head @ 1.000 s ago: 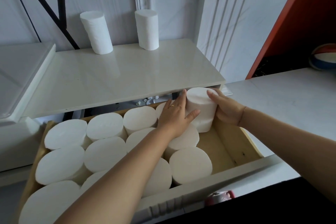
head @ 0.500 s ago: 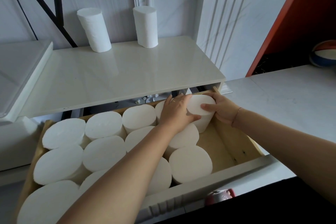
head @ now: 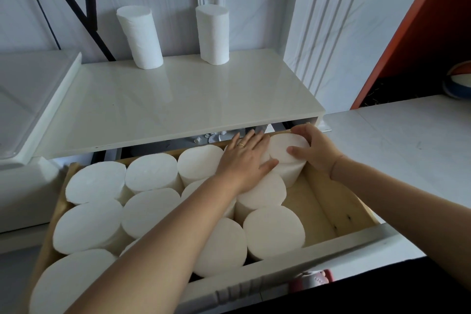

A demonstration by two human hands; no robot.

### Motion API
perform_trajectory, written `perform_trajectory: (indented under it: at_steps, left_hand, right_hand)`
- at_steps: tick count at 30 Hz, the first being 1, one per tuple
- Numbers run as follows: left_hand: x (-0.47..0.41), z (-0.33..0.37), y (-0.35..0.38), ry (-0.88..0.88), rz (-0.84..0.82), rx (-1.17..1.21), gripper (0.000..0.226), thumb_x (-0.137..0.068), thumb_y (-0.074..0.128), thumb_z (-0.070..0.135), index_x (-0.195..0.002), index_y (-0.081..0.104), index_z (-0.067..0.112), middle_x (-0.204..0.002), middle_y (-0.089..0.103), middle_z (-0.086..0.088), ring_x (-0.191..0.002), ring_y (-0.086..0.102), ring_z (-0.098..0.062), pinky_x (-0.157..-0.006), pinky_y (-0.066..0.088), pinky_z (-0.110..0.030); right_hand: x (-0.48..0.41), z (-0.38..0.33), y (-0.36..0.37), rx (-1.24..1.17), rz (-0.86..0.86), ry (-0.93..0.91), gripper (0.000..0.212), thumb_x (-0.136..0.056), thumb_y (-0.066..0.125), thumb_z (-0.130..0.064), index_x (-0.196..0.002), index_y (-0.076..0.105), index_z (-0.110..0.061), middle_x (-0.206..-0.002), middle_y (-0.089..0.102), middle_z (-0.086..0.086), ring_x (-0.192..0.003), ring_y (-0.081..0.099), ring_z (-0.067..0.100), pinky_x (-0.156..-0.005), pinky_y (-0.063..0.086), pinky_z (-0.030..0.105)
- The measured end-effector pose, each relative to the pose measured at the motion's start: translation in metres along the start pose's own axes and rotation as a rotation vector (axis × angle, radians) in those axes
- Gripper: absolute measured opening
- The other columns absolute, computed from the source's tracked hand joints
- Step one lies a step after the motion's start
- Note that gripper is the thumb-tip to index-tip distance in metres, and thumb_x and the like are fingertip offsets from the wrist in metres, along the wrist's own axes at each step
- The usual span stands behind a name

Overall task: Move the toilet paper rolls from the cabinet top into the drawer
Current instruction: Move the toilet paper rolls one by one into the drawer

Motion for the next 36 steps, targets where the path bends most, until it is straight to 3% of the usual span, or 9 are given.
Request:
perform_trajectory:
  at_steps: [4,8,12,15,21,24,28,32,36]
  left_hand:
    - [0.019,-0.015,-0.004,0.044,-0.05,-0.06,0.066,-0.095,0.018,0.056,-0.151,0.004,0.023,-0.159,-0.004,0.006,-0.144,-0.008,-0.01,-0.115,-0.01,-0.034]
    - [0.035,-0.023,-0.008,0.1,-0.083,-0.062,0.067,-0.095,0.014,0.056,-0.151,0.0,0.021,-0.158,-0.009,0.006,-0.143,-0.014,-0.007,-0.116,-0.011,-0.033]
    - [0.045,-0.019,-0.042,0.199,0.24,-0.109,0.058,-0.098,0.03,0.042,-0.147,0.028,0.012,-0.155,0.022,-0.005,-0.144,0.014,-0.021,-0.118,0.007,-0.039]
    - [0.043,-0.045,-0.057,0.024,0.363,-0.114,0.058,-0.098,0.028,0.044,-0.146,0.03,0.011,-0.153,0.028,-0.007,-0.144,0.018,-0.024,-0.117,0.012,-0.046]
    - [0.034,-0.115,-0.073,-0.35,0.344,-0.156,0.066,-0.096,0.01,0.052,-0.148,0.023,0.014,-0.155,0.022,-0.005,-0.145,0.013,-0.022,-0.118,0.002,-0.041]
    - [0.035,-0.134,-0.07,-0.429,0.305,-0.183,0.065,-0.095,0.008,0.051,-0.147,0.025,0.015,-0.155,0.024,-0.005,-0.144,0.015,-0.023,-0.118,0.003,-0.042]
    - [0.036,-0.144,-0.069,-0.482,0.298,-0.173,0.065,-0.095,0.007,0.049,-0.144,0.034,0.016,-0.151,0.033,-0.005,-0.141,0.025,-0.025,-0.116,0.013,-0.044]
    - [0.037,-0.144,-0.068,-0.479,0.298,-0.17,0.064,-0.095,0.009,0.047,-0.143,0.037,0.015,-0.15,0.036,-0.006,-0.14,0.029,-0.025,-0.115,0.017,-0.045]
    - [0.036,-0.144,-0.067,-0.486,0.305,-0.177,0.062,-0.096,0.013,0.046,-0.141,0.04,0.014,-0.148,0.039,-0.007,-0.138,0.033,-0.026,-0.115,0.019,-0.045]
  right_hand:
    - [0.001,-0.033,-0.013,0.157,0.134,-0.157,0.04,-0.078,0.076,-0.016,-0.114,0.06,-0.015,-0.116,0.053,0.001,-0.109,0.056,0.019,-0.098,0.046,0.033]
    - [-0.014,-0.08,-0.02,0.067,0.28,-0.3,0.028,-0.081,0.074,-0.025,-0.106,0.06,-0.021,-0.109,0.053,-0.005,-0.101,0.054,0.012,-0.091,0.045,0.025]
    - [-0.064,-0.109,0.004,-0.003,0.298,-0.269,0.047,-0.081,0.074,-0.03,-0.12,0.055,-0.011,-0.122,0.056,0.003,-0.112,0.054,0.016,-0.098,0.043,0.026]
    - [-0.104,-0.124,0.031,-0.08,0.286,-0.243,0.057,-0.08,0.076,-0.029,-0.126,0.05,-0.008,-0.128,0.053,0.007,-0.117,0.05,0.016,-0.099,0.039,0.021]
    - [-0.174,-0.145,0.071,-0.134,0.278,-0.207,0.069,-0.078,0.076,-0.032,-0.133,0.042,-0.008,-0.134,0.047,0.006,-0.123,0.046,0.017,-0.105,0.036,0.025]
    - [-0.203,-0.152,0.082,-0.169,0.283,-0.173,0.076,-0.077,0.077,-0.034,-0.137,0.036,-0.009,-0.138,0.043,0.004,-0.127,0.043,0.016,-0.106,0.035,0.024]
    - [-0.236,-0.158,0.091,-0.212,0.31,-0.132,0.083,-0.077,0.076,-0.033,-0.141,0.03,-0.009,-0.141,0.039,0.005,-0.125,0.043,0.017,-0.094,0.031,0.016]
    - [-0.264,-0.167,0.096,-0.216,0.324,-0.113,0.086,-0.073,0.077,-0.032,-0.141,0.029,-0.008,-0.14,0.04,0.005,-0.126,0.044,0.02,-0.104,0.038,0.027]
    - [-0.282,-0.171,0.095,-0.287,0.366,-0.085,0.09,-0.068,0.077,-0.032,-0.14,0.028,-0.01,-0.135,0.046,0.003,-0.119,0.05,0.021,-0.1,0.044,0.032]
Point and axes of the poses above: each hand's wrist, its own x-axis away from the middle knuckle, its own y-axis out of the palm, z = x × y, the point moved 7 cm from there along -x, towards the middle knuckle
